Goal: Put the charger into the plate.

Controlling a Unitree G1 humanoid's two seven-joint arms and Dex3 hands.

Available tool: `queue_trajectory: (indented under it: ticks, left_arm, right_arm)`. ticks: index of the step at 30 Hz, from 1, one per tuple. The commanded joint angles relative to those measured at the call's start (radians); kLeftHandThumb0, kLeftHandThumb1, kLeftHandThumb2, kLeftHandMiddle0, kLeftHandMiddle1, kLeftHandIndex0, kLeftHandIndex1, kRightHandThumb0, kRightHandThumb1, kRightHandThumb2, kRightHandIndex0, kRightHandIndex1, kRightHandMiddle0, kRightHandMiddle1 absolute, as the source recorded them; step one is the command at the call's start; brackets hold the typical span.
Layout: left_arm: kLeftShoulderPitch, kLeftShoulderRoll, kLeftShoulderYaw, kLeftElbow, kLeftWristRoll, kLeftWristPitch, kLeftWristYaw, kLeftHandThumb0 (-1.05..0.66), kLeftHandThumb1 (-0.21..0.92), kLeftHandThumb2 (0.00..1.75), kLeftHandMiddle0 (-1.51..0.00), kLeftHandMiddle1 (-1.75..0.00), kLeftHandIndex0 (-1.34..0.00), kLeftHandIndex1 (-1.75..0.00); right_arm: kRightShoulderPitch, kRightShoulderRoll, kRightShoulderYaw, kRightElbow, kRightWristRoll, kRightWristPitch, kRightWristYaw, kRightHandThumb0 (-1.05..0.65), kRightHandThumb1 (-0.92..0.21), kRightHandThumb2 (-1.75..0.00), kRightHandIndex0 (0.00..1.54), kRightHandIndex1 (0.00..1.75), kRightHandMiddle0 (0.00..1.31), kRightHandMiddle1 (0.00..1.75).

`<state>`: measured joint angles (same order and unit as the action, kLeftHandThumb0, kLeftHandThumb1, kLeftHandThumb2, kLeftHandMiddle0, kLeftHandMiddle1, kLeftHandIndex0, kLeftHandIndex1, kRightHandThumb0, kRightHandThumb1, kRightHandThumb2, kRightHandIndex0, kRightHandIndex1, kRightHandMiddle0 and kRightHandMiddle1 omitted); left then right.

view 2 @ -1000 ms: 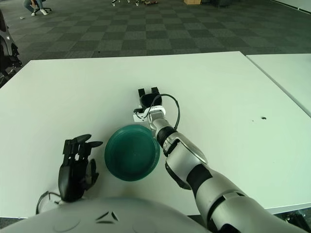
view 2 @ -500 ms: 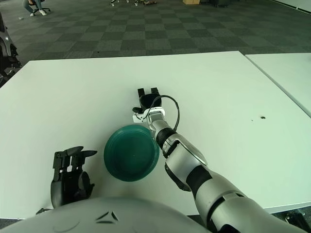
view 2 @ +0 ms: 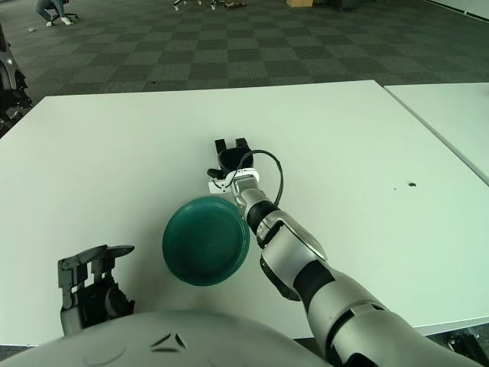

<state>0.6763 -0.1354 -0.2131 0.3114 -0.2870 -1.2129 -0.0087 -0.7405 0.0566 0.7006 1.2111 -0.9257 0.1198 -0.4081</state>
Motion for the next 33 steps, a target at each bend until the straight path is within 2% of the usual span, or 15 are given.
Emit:
queue_trajectory:
  ticks: [1,7,11,15,16,17,18,19,21,25,26,29,33]
  left_arm:
    - [-0.099,-0.205,0.041,0.154,-0.031,0.144,0.091,-0.82,0.92,0.67,-0.33,-1.73,-0.21,-1.5]
    - [-0.145,-0.198,0.059,0.188,0.0,0.137,0.123,-0.8,0.92,0.68,-0.35,-1.74,-0.23,-1.51]
    - [-0.209,-0.196,0.072,0.259,-0.042,0.108,0.095,-0.78,0.92,0.68,-0.4,-1.73,-0.21,-1.55]
    - [-0.233,-0.186,0.076,0.279,-0.059,0.095,0.084,-0.76,0.92,0.68,-0.43,-1.71,-0.19,-1.58]
    - [-0.237,-0.185,0.076,0.284,-0.06,0.096,0.084,-0.76,0.92,0.68,-0.44,-1.7,-0.19,-1.59]
    - [-0.243,-0.184,0.077,0.288,-0.061,0.097,0.085,-0.76,0.92,0.68,-0.44,-1.7,-0.19,-1.6]
    - [-0.241,-0.185,0.075,0.284,-0.063,0.11,0.09,-0.76,0.92,0.67,-0.44,-1.69,-0.19,-1.6]
    - [-0.24,-0.185,0.072,0.281,-0.064,0.119,0.093,-0.76,0.92,0.67,-0.43,-1.7,-0.19,-1.6]
    - [-0.24,-0.184,0.069,0.28,-0.066,0.131,0.098,-0.77,0.92,0.66,-0.42,-1.7,-0.19,-1.59]
    - [-0.249,-0.173,0.063,0.293,-0.078,0.128,0.082,-0.8,0.92,0.66,-0.39,-1.7,-0.19,-1.55]
    - [-0.251,-0.171,0.062,0.299,-0.083,0.127,0.077,-0.8,0.92,0.65,-0.39,-1.7,-0.2,-1.55]
    - [-0.26,-0.166,0.062,0.311,-0.097,0.129,0.067,-0.81,0.92,0.66,-0.38,-1.7,-0.2,-1.53]
    - [-0.269,-0.161,0.062,0.319,-0.111,0.13,0.056,-0.81,0.92,0.67,-0.36,-1.68,-0.21,-1.51]
  right_arm:
    - [0.263,0.006,0.021,0.204,0.012,-0.039,0.182,-0.01,-0.36,-1.18,0.6,1.75,0.52,1.45]
    - [0.253,0.014,0.018,0.205,0.011,-0.037,0.189,-0.01,-0.36,-1.18,0.6,1.75,0.52,1.45]
    - [0.247,0.019,0.016,0.206,0.01,-0.036,0.194,-0.01,-0.36,-1.18,0.6,1.75,0.52,1.45]
    - [0.243,0.022,0.015,0.206,0.01,-0.035,0.197,-0.01,-0.36,-1.18,0.6,1.75,0.52,1.45]
    - [0.153,-0.235,-0.038,-0.104,0.059,-0.344,0.12,-0.01,-0.36,-1.18,0.6,1.75,0.52,1.45]
    - [0.083,-0.424,-0.075,-0.334,0.095,-0.574,0.062,-0.01,-0.28,-1.3,0.66,1.72,0.53,1.56]
    - [0.051,-0.572,-0.106,-0.513,0.116,-0.764,-0.005,-0.01,-0.22,-1.38,0.7,1.71,0.53,1.63]
    - [0.04,-0.651,-0.125,-0.61,0.127,-0.869,-0.043,-0.01,-0.19,-1.43,0.72,1.7,0.53,1.67]
    - [0.038,-0.667,-0.143,-0.63,0.13,-0.922,-0.063,0.0,-0.16,-1.48,0.74,1.7,0.53,1.71]
    - [0.026,-0.657,-0.157,-0.618,0.13,-0.946,-0.052,0.0,-0.14,-1.51,0.75,1.7,0.52,1.74]
    - [0.039,-0.676,-0.157,-0.645,0.103,-0.966,-0.085,0.0,-0.14,-1.51,0.75,1.7,0.52,1.74]
    - [0.055,-0.702,-0.161,-0.683,0.062,-1.001,-0.129,0.0,-0.17,-1.48,0.74,1.7,0.49,1.74]
    - [0.054,-0.7,-0.168,-0.68,0.06,-1.014,-0.123,0.0,-0.18,-1.47,0.73,1.7,0.48,1.75]
